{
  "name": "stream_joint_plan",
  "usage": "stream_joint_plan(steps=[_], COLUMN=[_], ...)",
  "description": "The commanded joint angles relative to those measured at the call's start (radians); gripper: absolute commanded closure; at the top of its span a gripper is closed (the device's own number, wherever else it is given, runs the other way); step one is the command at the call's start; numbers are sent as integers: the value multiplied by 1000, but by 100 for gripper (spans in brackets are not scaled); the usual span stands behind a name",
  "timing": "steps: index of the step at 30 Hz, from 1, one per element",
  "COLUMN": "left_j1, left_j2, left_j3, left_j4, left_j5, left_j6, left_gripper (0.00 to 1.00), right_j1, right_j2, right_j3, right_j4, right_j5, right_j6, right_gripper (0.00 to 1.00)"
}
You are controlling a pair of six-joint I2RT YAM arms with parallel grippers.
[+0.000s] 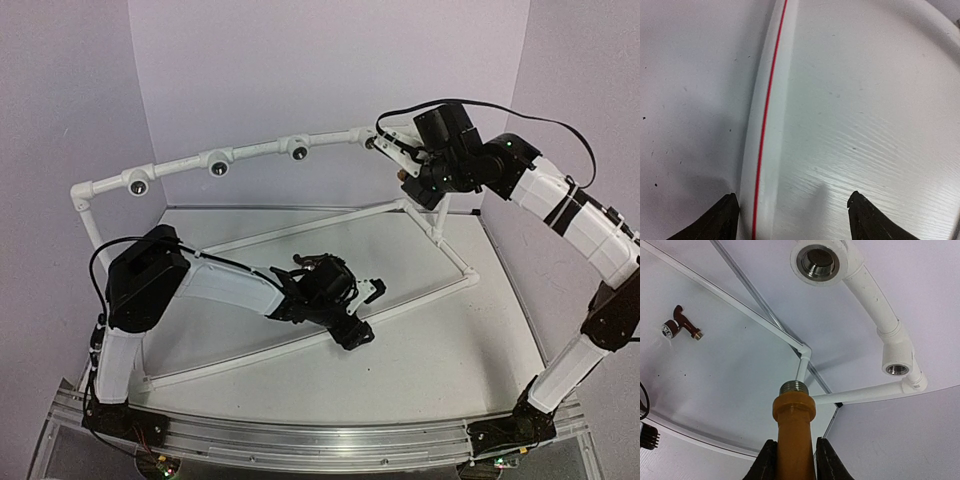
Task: Install the water faucets
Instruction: Hold the pipeline at the center of the board.
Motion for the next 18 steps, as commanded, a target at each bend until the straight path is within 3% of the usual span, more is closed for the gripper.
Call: stream_joint_plan(steps=[1,5,13,18], left_j1=[-9,-11,-12,-12], left_j2=[83,159,247,265], left_j3=[96,118,142,148], left_j4=[-52,-47,-30,-19], left_j5=[-118,-109,-84,-82], left_j6=[119,106,-25,-64], left_gripper=[26,44,95,100], right_j1=[4,20,73,76], right_j2=[8,-33,-119,-99], right_j3=[26,-44,-455,-620], right_j4=[97,231,929,1384], right_j5=[53,30,225,260], right_j6=[-132,-248,-751,-1115], right_gripper=[100,100,100,100])
